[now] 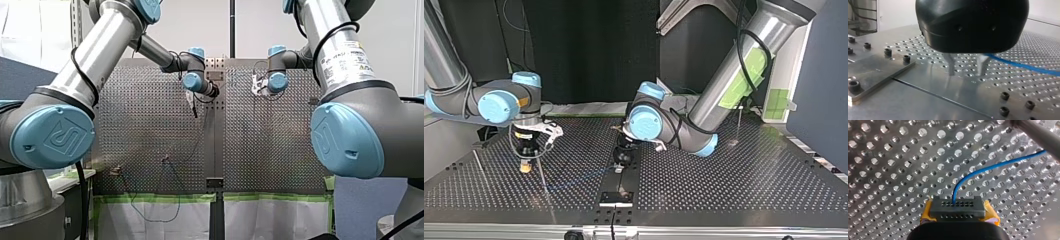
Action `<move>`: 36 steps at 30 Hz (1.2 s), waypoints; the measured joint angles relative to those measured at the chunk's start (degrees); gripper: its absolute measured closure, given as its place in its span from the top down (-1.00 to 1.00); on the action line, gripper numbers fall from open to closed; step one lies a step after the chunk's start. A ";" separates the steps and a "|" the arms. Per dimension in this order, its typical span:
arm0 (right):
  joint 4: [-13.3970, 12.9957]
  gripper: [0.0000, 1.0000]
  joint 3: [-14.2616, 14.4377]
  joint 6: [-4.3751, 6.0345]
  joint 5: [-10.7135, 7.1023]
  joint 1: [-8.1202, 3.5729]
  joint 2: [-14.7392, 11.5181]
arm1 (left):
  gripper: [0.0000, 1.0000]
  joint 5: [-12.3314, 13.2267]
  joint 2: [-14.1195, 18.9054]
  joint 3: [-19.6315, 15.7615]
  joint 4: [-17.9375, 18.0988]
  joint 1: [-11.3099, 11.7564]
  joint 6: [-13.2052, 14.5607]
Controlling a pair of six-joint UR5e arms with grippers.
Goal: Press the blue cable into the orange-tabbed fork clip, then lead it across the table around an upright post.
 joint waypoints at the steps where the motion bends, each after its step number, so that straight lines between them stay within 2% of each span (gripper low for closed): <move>1: 0.00 -1.00 0.00 -0.02 0.01 0.01 0.05 | 0.40 -0.18 0.00 0.00 -0.34 -0.04 0.18; 2: 0.00 -1.00 0.00 -0.03 0.00 0.01 0.10 | 0.62 -0.49 -0.01 0.00 -0.77 -0.10 0.38; 3: 0.01 -1.00 0.00 -0.04 0.00 0.01 0.13 | 0.70 -0.77 -0.01 0.00 -1.11 -0.16 0.53; 8: -0.01 -1.00 0.62 -0.32 0.45 0.03 0.25 | 0.80 -2.94 -0.01 -0.01 -3.44 -0.51 0.93; 17: -0.17 -1.00 1.47 -0.72 1.04 0.03 0.45 | 0.80 -5.37 -0.04 -0.01 -7.65 -0.97 0.09; 18: -0.17 -1.00 1.47 -0.77 1.05 0.03 0.46 | 0.86 -5.57 -0.08 -0.01 -7.92 -0.99 -0.13; 31: -0.18 -1.00 1.50 -1.14 1.06 0.04 0.56 | 0.86 -7.84 -3.93 -1.28 -14.10 -2.12 -6.22; 36: -0.18 -1.00 1.49 -1.21 1.06 0.04 0.55 | 0.86 -9.99 -4.49 -3.43 -13.32 -1.80 -8.28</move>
